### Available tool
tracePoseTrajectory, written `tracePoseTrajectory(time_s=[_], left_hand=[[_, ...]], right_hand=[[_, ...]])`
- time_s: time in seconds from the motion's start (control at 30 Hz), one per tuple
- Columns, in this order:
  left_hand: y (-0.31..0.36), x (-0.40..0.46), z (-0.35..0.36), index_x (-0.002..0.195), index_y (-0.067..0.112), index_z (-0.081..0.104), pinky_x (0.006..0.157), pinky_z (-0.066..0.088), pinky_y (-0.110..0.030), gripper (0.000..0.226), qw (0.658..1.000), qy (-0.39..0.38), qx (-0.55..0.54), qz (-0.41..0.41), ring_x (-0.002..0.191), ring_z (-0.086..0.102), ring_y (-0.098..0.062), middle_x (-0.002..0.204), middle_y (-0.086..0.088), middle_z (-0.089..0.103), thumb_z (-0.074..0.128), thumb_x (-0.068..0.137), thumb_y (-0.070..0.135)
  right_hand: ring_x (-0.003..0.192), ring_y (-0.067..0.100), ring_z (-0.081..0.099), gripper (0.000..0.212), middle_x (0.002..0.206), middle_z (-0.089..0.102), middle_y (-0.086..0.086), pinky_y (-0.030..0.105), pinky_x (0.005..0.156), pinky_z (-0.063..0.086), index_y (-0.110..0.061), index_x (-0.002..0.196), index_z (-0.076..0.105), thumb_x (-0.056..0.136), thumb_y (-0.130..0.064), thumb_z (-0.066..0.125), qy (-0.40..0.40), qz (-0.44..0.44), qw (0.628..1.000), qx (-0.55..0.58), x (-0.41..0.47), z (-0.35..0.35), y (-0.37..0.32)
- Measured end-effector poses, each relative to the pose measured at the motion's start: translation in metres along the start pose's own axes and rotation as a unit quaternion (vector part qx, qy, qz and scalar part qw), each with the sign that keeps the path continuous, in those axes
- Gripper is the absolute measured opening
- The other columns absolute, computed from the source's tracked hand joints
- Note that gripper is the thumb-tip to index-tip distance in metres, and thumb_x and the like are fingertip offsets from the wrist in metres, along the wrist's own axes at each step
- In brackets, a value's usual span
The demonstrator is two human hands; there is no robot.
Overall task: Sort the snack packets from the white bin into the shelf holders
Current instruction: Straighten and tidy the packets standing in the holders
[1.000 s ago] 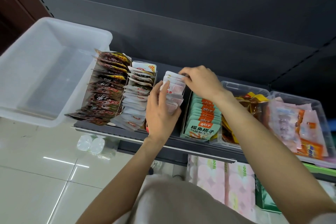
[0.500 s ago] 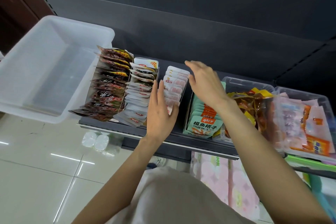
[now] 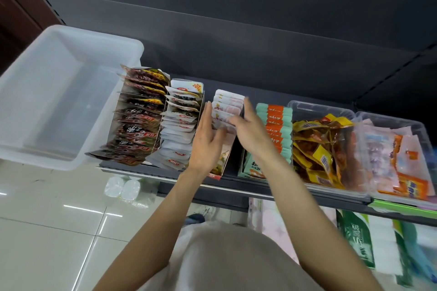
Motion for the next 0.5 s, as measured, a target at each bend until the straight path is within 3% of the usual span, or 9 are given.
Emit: tracePoseTrajectory(time_s=[0.03,0.1,0.17,0.27,0.37,0.43,0.5], left_hand=[[-0.002,0.001,0.000,0.151,0.021,0.015,0.113,0.021,-0.016,0.055,0.999,-0.007,-0.040,-0.026,0.136,0.014,0.008,0.157,0.010,0.014,0.035,0.100,0.020],[-0.006,0.002,0.001,0.150,0.025,0.020,0.106,0.024,-0.006,0.048,0.991,-0.014,-0.116,-0.066,0.132,0.021,0.010,0.155,0.011,0.020,0.027,0.103,0.021],[-0.008,0.003,0.000,0.149,0.025,0.025,0.111,0.027,-0.019,0.046,0.979,-0.012,-0.185,-0.085,0.136,0.028,0.001,0.154,0.008,0.027,0.024,0.103,0.024],[-0.009,0.002,0.001,0.147,0.027,0.028,0.109,0.034,-0.028,0.045,0.966,-0.022,-0.237,-0.096,0.134,0.037,-0.008,0.148,0.007,0.037,0.024,0.103,0.025],[-0.007,0.003,0.002,0.147,0.026,0.026,0.098,0.042,-0.020,0.045,0.959,-0.029,-0.263,-0.100,0.125,0.045,-0.005,0.139,0.010,0.044,0.024,0.102,0.025],[-0.009,0.006,0.001,0.148,0.027,0.024,0.107,0.036,-0.029,0.046,0.959,-0.022,-0.262,-0.103,0.131,0.040,-0.009,0.147,0.005,0.038,0.026,0.102,0.029],[-0.012,0.008,-0.001,0.148,0.029,0.024,0.114,0.027,-0.036,0.052,0.966,-0.013,-0.232,-0.110,0.137,0.032,-0.011,0.151,0.005,0.032,0.030,0.096,0.038]], right_hand=[[0.129,0.011,0.043,0.052,0.147,0.041,0.002,0.019,0.097,0.044,-0.021,0.148,0.024,0.099,-0.020,0.042,0.010,0.013,0.996,0.084,0.000,0.008,0.009],[0.129,0.015,0.046,0.058,0.143,0.045,-0.001,0.036,0.105,0.043,-0.030,0.144,0.031,0.090,-0.042,0.047,0.033,0.038,0.980,0.193,0.001,0.023,0.025],[0.135,0.015,0.039,0.078,0.150,0.036,-0.007,0.045,0.111,0.034,-0.039,0.146,0.025,0.076,-0.062,0.051,0.035,0.056,0.966,0.251,0.005,0.030,0.037],[0.140,0.016,0.031,0.075,0.156,0.024,-0.009,0.047,0.114,0.028,-0.044,0.149,0.011,0.084,-0.063,0.045,0.041,0.062,0.964,0.256,0.008,0.027,0.039],[0.129,0.018,0.047,0.081,0.145,0.044,-0.005,0.046,0.109,0.037,-0.041,0.147,0.025,0.075,-0.075,0.042,0.036,0.083,0.963,0.252,0.012,0.022,0.039],[0.116,0.018,0.058,0.072,0.130,0.058,-0.002,0.044,0.102,0.045,-0.035,0.143,0.036,0.081,-0.072,0.040,0.028,0.083,0.968,0.237,0.016,0.019,0.038],[0.122,0.019,0.054,0.082,0.138,0.053,-0.002,0.045,0.104,0.043,-0.035,0.145,0.033,0.075,-0.077,0.040,0.017,0.085,0.974,0.208,0.017,0.019,0.034]])
Point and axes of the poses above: each hand's wrist, its own x-axis towards the middle knuckle, its own z-axis out of the palm, y = z × x, the point moved 10 cm from there along x, towards the middle knuckle
